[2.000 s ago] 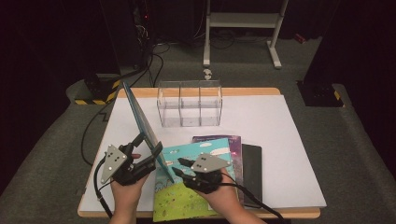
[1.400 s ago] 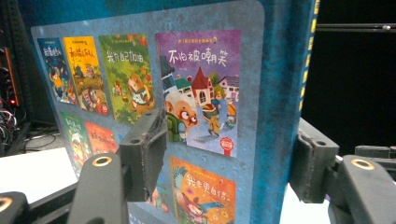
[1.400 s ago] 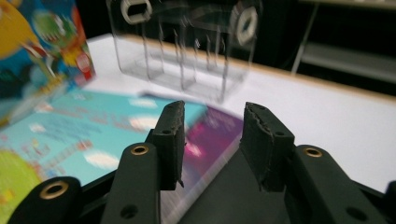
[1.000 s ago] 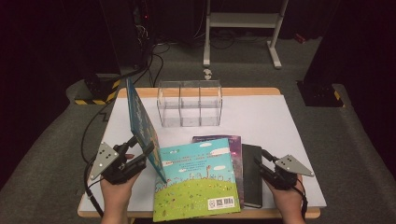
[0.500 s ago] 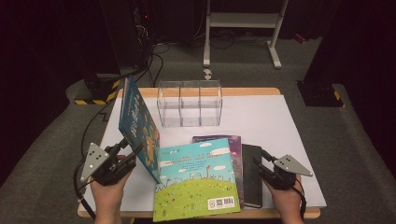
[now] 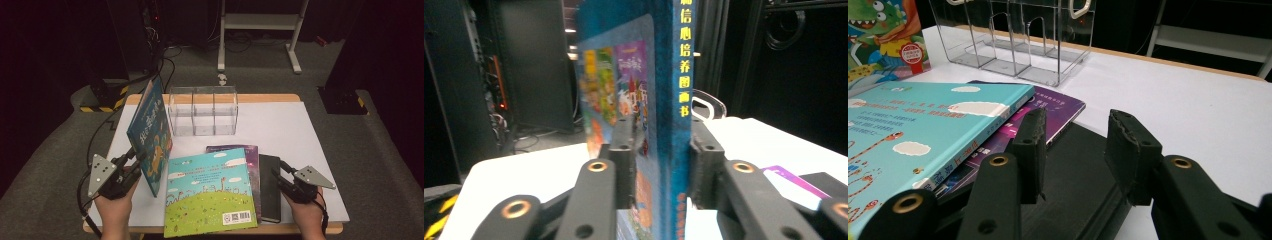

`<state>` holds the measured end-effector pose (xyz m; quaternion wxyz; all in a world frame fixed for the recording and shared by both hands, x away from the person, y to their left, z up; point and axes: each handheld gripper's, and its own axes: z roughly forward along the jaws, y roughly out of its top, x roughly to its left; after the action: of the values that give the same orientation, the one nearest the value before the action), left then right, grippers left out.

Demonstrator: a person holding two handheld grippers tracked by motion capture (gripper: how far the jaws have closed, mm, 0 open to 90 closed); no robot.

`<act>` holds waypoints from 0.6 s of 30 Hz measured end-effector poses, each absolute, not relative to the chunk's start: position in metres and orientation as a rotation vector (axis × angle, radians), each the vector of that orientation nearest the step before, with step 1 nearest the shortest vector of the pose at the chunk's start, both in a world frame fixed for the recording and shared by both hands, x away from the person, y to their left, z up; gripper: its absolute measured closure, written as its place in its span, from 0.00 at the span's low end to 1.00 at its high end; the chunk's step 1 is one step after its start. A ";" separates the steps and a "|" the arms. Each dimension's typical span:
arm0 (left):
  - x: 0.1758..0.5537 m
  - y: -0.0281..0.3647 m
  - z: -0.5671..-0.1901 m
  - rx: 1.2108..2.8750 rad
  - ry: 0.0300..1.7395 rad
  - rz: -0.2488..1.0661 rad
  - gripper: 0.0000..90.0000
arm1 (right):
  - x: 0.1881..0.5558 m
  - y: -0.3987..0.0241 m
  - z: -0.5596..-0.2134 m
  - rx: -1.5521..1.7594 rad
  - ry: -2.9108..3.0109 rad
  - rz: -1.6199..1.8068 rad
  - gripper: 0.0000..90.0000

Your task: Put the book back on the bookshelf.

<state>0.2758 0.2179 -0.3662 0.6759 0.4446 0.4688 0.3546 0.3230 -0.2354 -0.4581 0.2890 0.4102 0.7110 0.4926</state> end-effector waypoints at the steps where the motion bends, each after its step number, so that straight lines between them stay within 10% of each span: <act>1: 0.276 0.218 -0.367 1.000 1.061 0.831 0.85 | 0.323 -0.235 -0.458 1.094 1.898 1.314 0.66; 18: 0.271 0.244 -0.372 0.997 1.084 0.820 0.91 | 0.330 -0.233 -0.460 1.097 1.907 1.311 0.66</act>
<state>0.2708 0.2436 -0.3725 0.6653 0.4415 0.4802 0.3632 0.3299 -0.2332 -0.4603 0.2861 0.4105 0.7135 0.4904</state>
